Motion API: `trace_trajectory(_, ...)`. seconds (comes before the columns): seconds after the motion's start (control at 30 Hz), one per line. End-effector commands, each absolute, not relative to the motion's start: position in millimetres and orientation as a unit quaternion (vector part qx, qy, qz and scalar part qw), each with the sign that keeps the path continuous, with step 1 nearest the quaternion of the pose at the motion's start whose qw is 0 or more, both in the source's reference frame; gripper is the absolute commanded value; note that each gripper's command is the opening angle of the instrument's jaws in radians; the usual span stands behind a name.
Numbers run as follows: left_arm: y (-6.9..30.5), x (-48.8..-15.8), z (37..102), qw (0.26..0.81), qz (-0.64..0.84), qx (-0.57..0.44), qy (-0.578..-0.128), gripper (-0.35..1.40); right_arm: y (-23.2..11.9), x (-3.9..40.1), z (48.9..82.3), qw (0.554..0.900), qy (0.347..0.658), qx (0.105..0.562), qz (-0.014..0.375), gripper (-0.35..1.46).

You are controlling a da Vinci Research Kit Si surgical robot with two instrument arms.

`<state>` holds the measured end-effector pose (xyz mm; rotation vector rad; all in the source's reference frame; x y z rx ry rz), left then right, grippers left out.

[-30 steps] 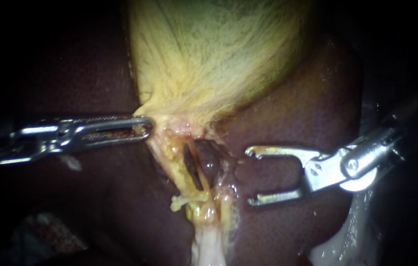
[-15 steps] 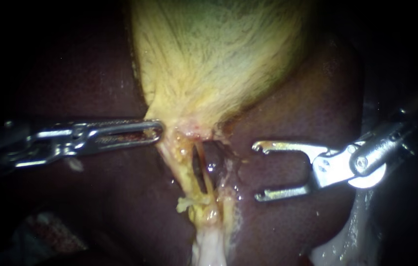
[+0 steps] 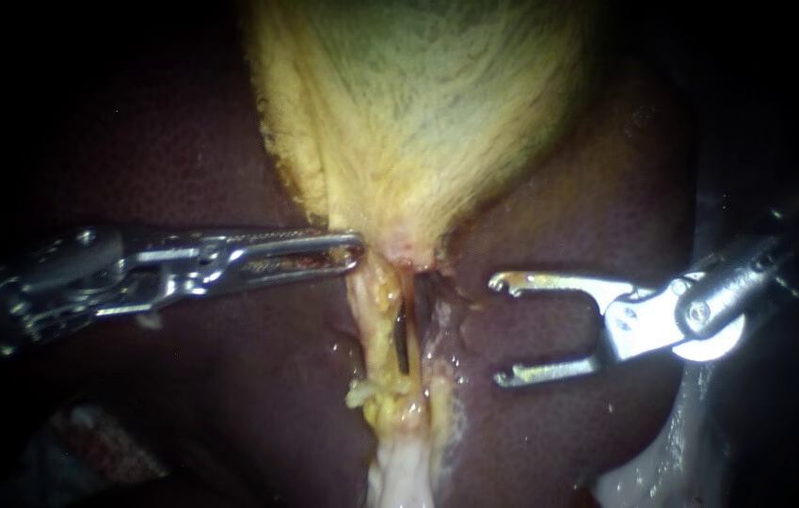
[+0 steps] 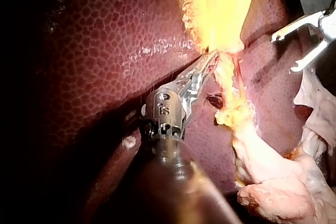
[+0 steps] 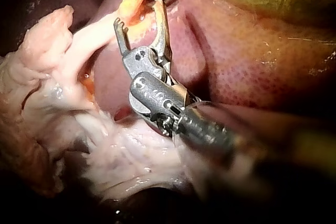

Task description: Going back first clip left tube

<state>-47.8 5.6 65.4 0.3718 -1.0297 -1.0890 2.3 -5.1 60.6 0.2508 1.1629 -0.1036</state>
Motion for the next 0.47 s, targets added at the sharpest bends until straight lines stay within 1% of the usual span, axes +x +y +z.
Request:
trace_trajectory(0.03, 5.6, -47.8, 65.4, 0.717, -0.491, 0.169, -0.465, -0.35, -5.1, 2.4, 60.5, 0.827, 0.548, 0.118, -0.049, 0.60)
trace_trajectory(0.47, 5.5, -47.8, 65.5, 0.717, -0.491, 0.169, -0.466, -0.35, -5.1, 2.4, 60.5, 0.827, 0.547, 0.118, -0.048, 0.60)
